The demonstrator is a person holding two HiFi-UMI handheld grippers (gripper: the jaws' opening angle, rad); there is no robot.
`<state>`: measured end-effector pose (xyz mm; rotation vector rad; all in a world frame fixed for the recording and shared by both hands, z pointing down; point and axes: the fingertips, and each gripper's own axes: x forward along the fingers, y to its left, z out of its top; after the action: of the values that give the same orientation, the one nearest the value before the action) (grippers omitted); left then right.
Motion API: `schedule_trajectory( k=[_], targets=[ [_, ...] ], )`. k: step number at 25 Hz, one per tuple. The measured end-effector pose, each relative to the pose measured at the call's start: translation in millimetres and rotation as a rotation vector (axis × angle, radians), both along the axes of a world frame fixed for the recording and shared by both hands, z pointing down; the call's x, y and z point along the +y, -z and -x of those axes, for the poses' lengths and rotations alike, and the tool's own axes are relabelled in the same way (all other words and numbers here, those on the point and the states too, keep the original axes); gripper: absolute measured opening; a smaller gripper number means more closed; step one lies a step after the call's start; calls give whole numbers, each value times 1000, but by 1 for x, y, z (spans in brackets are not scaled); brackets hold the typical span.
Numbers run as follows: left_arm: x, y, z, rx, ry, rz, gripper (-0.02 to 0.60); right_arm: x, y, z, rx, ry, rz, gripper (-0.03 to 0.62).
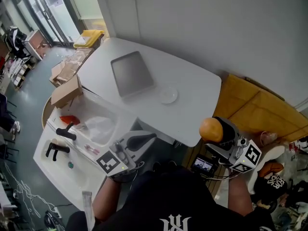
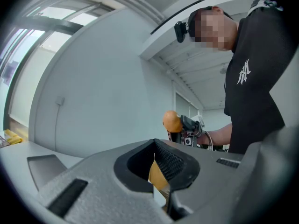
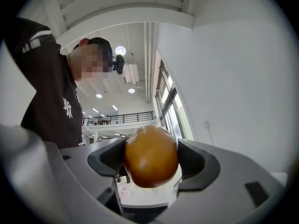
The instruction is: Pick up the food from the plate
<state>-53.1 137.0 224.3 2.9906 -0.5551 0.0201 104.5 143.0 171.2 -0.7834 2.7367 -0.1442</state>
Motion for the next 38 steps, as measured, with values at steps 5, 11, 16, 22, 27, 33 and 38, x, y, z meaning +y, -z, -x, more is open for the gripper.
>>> schedule_trajectory(
  k=[5,11,16,22,27,33,38],
  targets=[
    [8,11,-20,-69,12,-43,6,2,5,-15,-57,15,-10,345],
    [6,16,-16,-65,20,-61,6,3,6,2,-64,67,-43,345],
    [12,14,-24,-54,11,-62,6,6,2,2,-46,65,-40,345],
    [11,5,-20,-53,18,-38,6,6,-3,1,-60,56,-31,345],
    [12,2,-23,-60,12,-28,6,9,-9,7,-42,65,-24,345],
    [13,-1,-22,-66,7,-27,6,4,-14,11,-40,70,-9,345],
    [11,-3,-15,-78,26,-23,6,-1,-22,20,44,54,-2,345]
  ],
)
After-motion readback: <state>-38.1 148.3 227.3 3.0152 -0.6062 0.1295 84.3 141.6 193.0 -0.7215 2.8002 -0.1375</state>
